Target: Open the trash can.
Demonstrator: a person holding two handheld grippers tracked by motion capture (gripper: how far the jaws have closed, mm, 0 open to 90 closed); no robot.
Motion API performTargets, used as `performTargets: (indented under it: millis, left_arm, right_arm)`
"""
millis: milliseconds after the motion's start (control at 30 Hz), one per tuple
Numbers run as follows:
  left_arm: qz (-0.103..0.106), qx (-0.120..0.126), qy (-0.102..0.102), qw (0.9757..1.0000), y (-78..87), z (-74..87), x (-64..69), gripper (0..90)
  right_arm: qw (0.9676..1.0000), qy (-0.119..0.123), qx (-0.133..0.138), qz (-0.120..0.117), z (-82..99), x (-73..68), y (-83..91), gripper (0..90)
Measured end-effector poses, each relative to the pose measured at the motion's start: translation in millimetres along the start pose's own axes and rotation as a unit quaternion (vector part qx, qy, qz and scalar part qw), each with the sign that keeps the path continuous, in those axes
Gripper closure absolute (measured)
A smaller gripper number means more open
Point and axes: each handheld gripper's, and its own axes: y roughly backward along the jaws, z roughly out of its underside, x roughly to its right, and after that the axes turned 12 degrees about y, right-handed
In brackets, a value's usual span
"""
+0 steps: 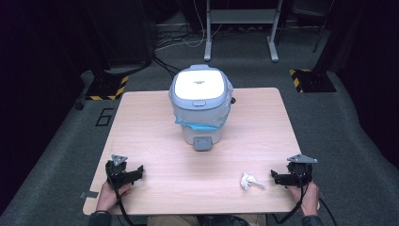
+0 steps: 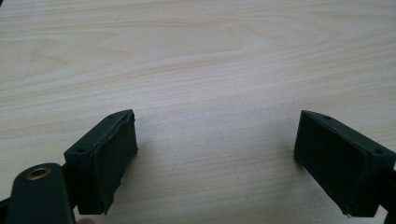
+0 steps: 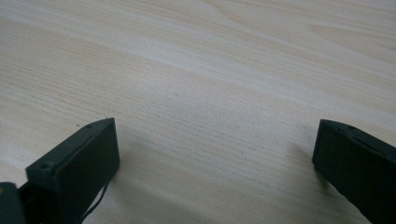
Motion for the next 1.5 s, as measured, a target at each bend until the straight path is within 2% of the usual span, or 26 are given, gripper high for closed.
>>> performTargets:
  millis: [133, 200, 300, 433, 533, 733, 767, 933, 1067, 1200, 1500]
  left_arm:
    - [0.004, 0.002, -0.006, 1.0000, -1.2, -0.5, 1.7, 12.5]
    - [0.009, 0.001, -0.015, 0.9998, 0.5, 0.7, 1.2, 12.2]
    - [0.011, -0.007, -0.012, 0.9998, 0.1, 0.9, 1.0, 6.3]
    - [0.027, -0.013, -0.014, 0.9994, -1.5, -1.0, 4.6, 5.2]
    - [0.035, -0.011, -0.009, 0.9993, -2.2, -3.5, 10.9, 5.2]
    - [0.051, -0.010, -0.019, 0.9985, -3.6, -14.4, 25.7, 4.8]
    - [0.061, -0.008, -0.025, 0.9978, -2.7, -18.4, 30.2, 4.9]
    - [0.071, -0.008, -0.034, 0.9968, -2.3, -24.4, 37.2, 5.2]
    - [0.075, -0.008, -0.039, 0.9964, -3.0, -29.4, 43.1, 5.4]
    - [0.074, -0.004, -0.054, 0.9958, -3.5, -34.3, 50.5, 5.7]
    - [0.085, -0.003, -0.067, 0.9941, -4.5, -44.6, 63.6, 5.7]
  right_arm:
    - [1.0000, -0.004, 0.000, 0.000, -0.7, -0.7, -0.5, 0.0]
    - [1.0000, 0.000, 0.000, 0.000, -0.8, -0.3, -0.7, 0.0]
    - [1.0000, 0.001, 0.000, -0.001, -1.4, -0.2, -1.2, 0.0]
    - [1.0000, 0.003, 0.002, 0.000, -1.5, -1.0, -0.9, 0.3]
    - [1.0000, 0.004, 0.002, 0.000, -1.5, -0.6, -1.2, 0.3]
    - [1.0000, 0.005, 0.004, -0.002, -1.5, -0.5, -0.9, 1.6]
    - [1.0000, 0.005, 0.004, -0.001, -1.5, -0.9, -0.9, 1.7]
    - [1.0000, 0.005, 0.004, -0.003, -1.5, -0.2, -1.1, 1.6]
    - [1.0000, 0.005, 0.003, -0.003, -1.5, 0.0, -1.2, 1.6]
    - [1.0000, 0.002, 0.003, -0.004, -1.6, -0.3, -1.1, 1.5]
    - [1.0000, 0.002, 0.003, -0.004, -1.6, -0.1, -1.2, 1.5]
